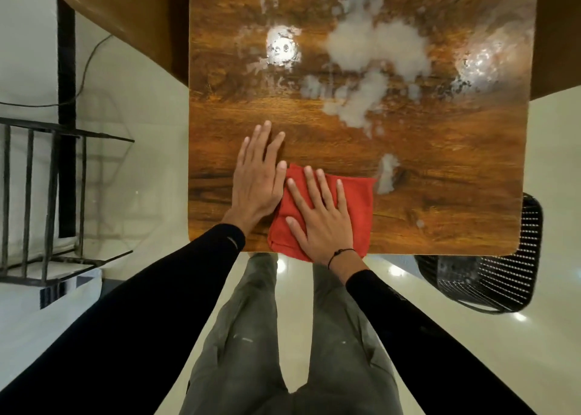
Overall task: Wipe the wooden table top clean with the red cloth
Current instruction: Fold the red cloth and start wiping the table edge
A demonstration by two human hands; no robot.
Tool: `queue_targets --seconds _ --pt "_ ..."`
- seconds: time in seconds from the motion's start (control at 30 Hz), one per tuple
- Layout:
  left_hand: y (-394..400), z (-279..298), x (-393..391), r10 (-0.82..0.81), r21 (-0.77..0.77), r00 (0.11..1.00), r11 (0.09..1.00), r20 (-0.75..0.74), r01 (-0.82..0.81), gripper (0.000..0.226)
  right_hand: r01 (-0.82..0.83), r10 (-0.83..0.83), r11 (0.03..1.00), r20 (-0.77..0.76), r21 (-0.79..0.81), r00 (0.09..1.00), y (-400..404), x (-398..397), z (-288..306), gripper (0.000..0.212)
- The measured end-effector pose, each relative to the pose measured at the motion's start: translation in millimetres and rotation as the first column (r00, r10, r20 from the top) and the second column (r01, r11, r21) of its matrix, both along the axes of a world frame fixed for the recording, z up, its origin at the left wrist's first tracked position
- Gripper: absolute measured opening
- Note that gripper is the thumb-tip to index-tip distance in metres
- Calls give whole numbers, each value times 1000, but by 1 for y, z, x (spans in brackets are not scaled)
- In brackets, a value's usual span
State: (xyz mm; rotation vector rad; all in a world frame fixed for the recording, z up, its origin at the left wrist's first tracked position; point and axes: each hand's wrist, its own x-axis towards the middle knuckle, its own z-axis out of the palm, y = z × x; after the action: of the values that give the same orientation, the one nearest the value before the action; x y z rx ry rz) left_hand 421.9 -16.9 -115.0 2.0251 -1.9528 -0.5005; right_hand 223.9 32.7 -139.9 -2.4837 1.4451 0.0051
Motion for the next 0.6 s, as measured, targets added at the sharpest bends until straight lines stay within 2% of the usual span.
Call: queue_targets --seconds 0.07,0.13,0.23,0.43,0.53,0.6 --pt "-11 -3 -13 -42 30 999 999 7 42 59 -83 83 997 -6 2 997 -2 -21 -1 79" --pt "-7 -9 -17 -63 46 995 997 75 59 63 -83 83 997 -22 3 996 -7 -40 -1 79" --pt "-4 -17 -18 -72 40 985 997 155 66 70 -32 32 999 -33 0 999 -29 -52 -1 81" --pt "-5 -17 -16 -74 45 982 997 173 67 78 158 -160 986 -36 -54 986 -89 -59 1 80" --pt "-5 -16 -16 -71 50 980 997 186 63 81 147 -148 988 -20 -36 989 -72 -63 2 81" --pt "-6 -17 -16 -70 56 979 997 194 60 83 70 -70 998 -10 1 998 -47 -77 1 82"
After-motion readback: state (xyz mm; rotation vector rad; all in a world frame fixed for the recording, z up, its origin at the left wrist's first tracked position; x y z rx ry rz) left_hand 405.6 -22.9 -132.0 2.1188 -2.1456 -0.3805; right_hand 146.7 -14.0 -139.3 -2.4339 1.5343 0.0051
